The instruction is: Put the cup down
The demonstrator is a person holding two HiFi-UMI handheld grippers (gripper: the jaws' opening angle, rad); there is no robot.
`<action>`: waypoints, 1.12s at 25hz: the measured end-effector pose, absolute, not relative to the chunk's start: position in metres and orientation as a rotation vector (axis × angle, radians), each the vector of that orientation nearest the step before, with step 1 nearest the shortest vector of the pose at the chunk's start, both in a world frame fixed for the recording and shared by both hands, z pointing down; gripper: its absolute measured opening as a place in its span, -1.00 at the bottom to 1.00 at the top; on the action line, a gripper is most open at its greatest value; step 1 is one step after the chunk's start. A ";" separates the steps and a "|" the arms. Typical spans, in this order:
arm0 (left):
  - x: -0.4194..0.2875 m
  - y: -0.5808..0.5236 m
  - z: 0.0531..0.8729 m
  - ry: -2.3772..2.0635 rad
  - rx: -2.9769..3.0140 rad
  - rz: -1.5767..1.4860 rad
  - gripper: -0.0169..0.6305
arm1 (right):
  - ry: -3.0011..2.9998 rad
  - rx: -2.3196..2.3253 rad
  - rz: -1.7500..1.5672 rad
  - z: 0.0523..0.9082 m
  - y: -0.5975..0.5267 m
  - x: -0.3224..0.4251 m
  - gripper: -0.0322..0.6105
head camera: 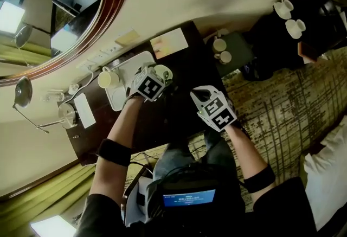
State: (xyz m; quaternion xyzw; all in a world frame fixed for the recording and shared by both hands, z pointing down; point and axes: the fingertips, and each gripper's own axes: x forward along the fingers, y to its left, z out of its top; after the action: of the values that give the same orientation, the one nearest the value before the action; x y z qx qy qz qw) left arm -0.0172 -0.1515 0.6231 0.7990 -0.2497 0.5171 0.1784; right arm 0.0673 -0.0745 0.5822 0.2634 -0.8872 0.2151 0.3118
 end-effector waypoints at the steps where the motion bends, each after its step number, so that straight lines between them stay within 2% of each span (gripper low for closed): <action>1: -0.006 -0.154 0.627 -0.676 2.271 1.462 0.24 | -2.339 0.702 0.567 0.582 -0.076 0.071 -0.89; 9: 0.041 -0.190 0.631 -0.637 2.319 1.606 0.25 | -2.331 0.730 0.561 0.585 -0.083 0.090 -0.89; 14: 0.064 -0.197 0.649 -0.565 2.326 1.588 0.25 | -2.330 0.703 0.568 0.595 -0.081 0.093 -0.89; 21: 0.066 -0.207 0.660 -0.578 2.296 1.666 0.25 | -2.323 0.695 0.575 0.604 -0.080 0.102 -0.89; 28: 0.078 -0.197 0.683 -0.519 2.301 1.586 0.25 | -2.322 0.700 0.586 0.606 -0.079 0.108 -0.89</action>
State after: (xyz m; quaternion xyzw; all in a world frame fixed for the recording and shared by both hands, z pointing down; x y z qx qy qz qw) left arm 0.0778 -0.1974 0.6831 0.8005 -0.1806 0.5518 0.1490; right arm 0.1083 -0.0790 0.6063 0.2660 -0.8824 0.2227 0.3179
